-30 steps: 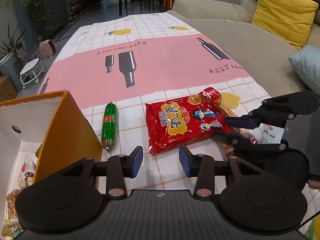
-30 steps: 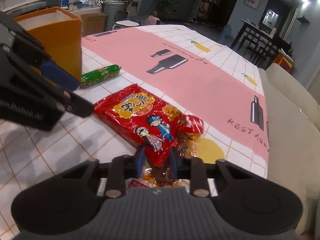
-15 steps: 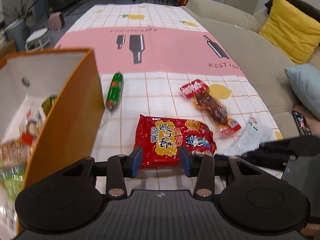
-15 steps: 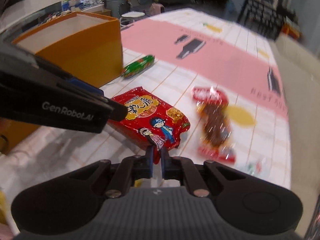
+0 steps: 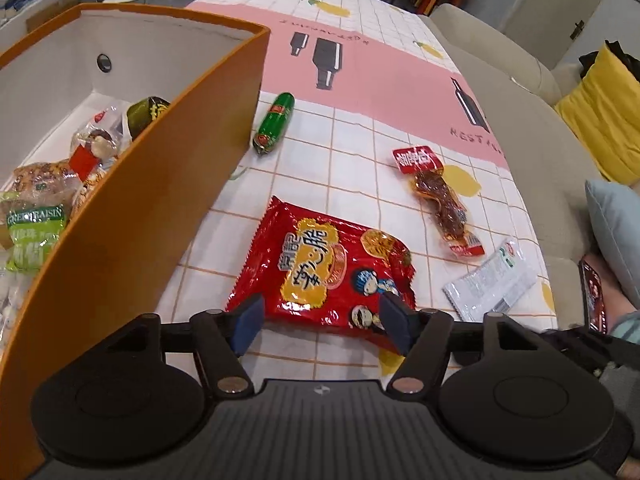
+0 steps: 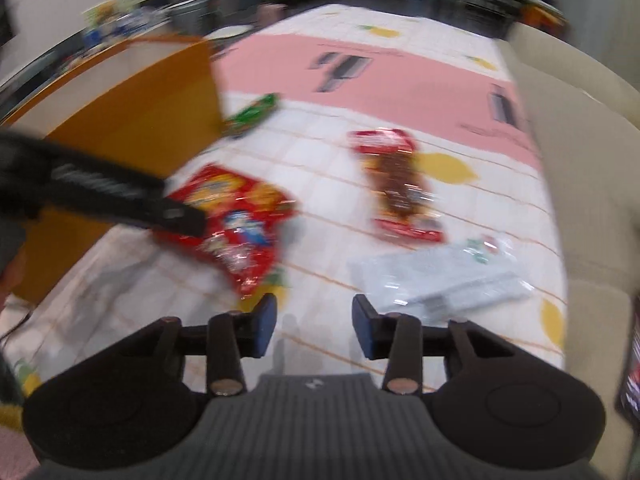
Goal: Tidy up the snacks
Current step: 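Move the left gripper over the red chip bag while the right moves to the white packets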
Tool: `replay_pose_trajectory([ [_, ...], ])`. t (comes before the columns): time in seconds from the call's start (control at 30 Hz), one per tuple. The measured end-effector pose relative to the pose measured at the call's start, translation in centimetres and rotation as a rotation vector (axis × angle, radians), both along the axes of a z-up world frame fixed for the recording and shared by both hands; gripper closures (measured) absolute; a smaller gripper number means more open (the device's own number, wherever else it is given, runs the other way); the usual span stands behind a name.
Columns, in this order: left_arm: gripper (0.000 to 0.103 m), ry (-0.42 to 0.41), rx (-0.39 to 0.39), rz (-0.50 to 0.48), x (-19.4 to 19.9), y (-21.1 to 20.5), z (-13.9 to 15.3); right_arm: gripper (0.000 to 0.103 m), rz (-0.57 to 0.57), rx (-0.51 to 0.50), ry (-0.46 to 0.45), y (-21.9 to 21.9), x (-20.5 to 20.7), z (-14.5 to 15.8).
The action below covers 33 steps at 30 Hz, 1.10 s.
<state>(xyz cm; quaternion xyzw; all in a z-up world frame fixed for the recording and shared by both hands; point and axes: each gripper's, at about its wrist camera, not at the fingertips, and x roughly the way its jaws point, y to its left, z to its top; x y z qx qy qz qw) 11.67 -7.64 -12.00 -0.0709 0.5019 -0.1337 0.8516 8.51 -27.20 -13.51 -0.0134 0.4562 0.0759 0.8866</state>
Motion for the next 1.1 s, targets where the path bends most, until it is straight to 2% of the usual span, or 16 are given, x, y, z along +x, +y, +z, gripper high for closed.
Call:
replay_pose_trajectory([
  [0.03,0.025,-0.012,0.007,-0.003,0.1,0.0,0.0,0.047,-0.044,-0.007,-0.003,-0.6,0.2,-0.1],
  [0.17,0.023,-0.022,-0.002,0.014,0.7,0.3,-0.5,0.035,-0.168,0.02,-0.007,-2.4,1.0,-0.3],
  [0.23,0.023,-0.005,-0.031,0.017,1.0,0.4,-0.9,0.018,-0.23,0.027,-0.016,-3.0,1.4,-0.4],
  [0.3,0.023,0.014,-0.042,0.021,1.4,0.2,-1.4,0.016,-0.29,0.033,-0.021,-3.6,1.8,-0.6],
  [0.43,0.023,0.03,-0.06,0.01,1.6,-0.2,-1.7,0.016,-0.387,0.056,0.017,-4.8,3.3,-1.4],
  [0.53,0.023,0.056,-0.074,-0.024,1.5,-0.5,-1.8,0.016,-0.405,0.072,0.053,-5.1,4.3,-2.4],
  [0.6,0.023,0.077,-0.08,-0.048,1.2,-0.7,-1.8,0.015,-0.378,0.096,0.075,-4.9,4.8,-3.1],
  [0.77,0.025,0.122,-0.112,-0.12,0.3,-1.0,-1.7,0.018,-0.241,0.021,0.052,-2.6,5.3,-3.4],
  [0.97,0.025,0.111,-0.107,-0.164,0.2,-1.4,-1.5,0.035,-0.134,0.017,0.021,-1.3,5.8,-3.4],
  [1.03,0.025,0.108,-0.112,-0.183,0.2,-1.8,-1.6,0.045,-0.12,0.024,0.022,-1.2,5.7,-3.1],
  [1.1,0.028,0.104,-0.128,-0.212,0.0,-2.3,-1.7,0.05,-0.113,0.034,0.028,-1.4,5.6,-2.9],
])
